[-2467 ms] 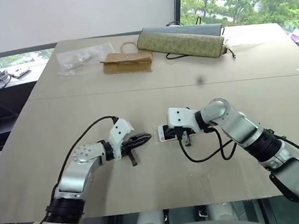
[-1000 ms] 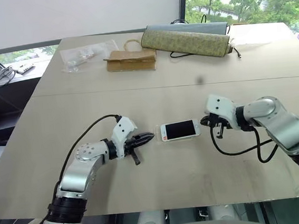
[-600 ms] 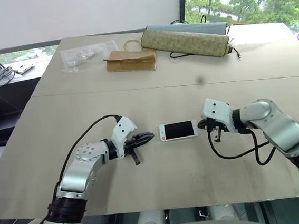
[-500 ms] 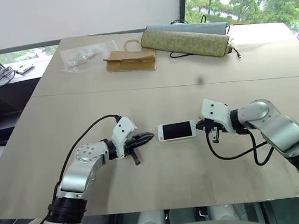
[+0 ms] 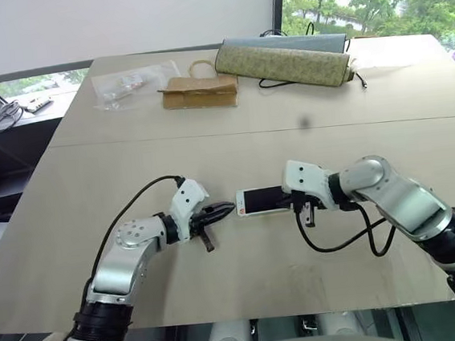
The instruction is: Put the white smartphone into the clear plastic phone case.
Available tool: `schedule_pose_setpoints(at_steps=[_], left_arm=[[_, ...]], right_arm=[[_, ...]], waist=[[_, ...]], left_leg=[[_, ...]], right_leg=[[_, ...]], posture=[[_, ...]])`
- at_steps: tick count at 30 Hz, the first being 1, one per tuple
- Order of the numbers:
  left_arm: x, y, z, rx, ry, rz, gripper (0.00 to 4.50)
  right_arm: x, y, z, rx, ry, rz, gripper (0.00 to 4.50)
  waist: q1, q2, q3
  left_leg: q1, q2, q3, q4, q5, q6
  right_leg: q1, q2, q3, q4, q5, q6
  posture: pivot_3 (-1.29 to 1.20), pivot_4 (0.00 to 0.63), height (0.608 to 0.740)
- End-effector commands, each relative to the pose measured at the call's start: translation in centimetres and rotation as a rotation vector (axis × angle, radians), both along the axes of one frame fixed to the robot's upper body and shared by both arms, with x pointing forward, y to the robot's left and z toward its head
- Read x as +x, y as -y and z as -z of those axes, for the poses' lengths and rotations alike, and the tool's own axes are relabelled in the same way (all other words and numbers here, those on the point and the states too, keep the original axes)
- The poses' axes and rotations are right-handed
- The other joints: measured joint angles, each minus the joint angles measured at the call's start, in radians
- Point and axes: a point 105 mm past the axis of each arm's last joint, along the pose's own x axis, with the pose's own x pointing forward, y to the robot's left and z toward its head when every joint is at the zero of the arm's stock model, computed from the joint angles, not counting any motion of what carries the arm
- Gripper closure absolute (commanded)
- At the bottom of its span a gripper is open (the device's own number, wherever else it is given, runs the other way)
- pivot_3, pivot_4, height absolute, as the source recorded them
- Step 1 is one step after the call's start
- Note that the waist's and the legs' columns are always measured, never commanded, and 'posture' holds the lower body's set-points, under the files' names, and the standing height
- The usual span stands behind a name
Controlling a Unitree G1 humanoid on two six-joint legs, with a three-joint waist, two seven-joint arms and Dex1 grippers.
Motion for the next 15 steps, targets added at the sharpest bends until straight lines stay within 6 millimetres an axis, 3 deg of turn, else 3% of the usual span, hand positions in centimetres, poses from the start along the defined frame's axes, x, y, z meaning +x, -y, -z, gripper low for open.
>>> schedule_pose_setpoints(at_steps=[1, 8, 15], left_arm=[[-0.5, 0.2, 0.8, 0.010, -0.025, 0.006, 4.46], [-0.5, 0.1, 0.9, 0.010, -0.023, -0.003, 4.46], [-0.3, -0.1, 0.9, 0.011, -0.020, -0.007, 4.46]], right_arm=[[0.2, -0.4, -1.2, 0.021, 0.039, -0.016, 4.50], [0.4, 2.1, -3.5, 0.092, 0.037, 0.062, 4.50], [0.7, 4.3, -2.7, 0.021, 0.052, 0.122, 4.50]], waist=[[0.000, 0.000, 0.000], [0.000, 0.000, 0.000], [0.000, 0.000, 0.000]], left_leg=[[0.000, 0.000, 0.000, 0.000, 0.000, 0.000], [0.000, 0.000, 0.000, 0.000, 0.000, 0.000], [0.000, 0.000, 0.000, 0.000, 0.000, 0.000]], right_leg=[[0.000, 0.000, 0.000, 0.000, 0.000, 0.000], [0.000, 0.000, 0.000, 0.000, 0.000, 0.000], [0.000, 0.000, 0.001, 0.000, 0.000, 0.000]], posture=[[0.00, 0.150, 0.740], [0.00, 0.150, 0.740], [0.00, 0.150, 0.740]])
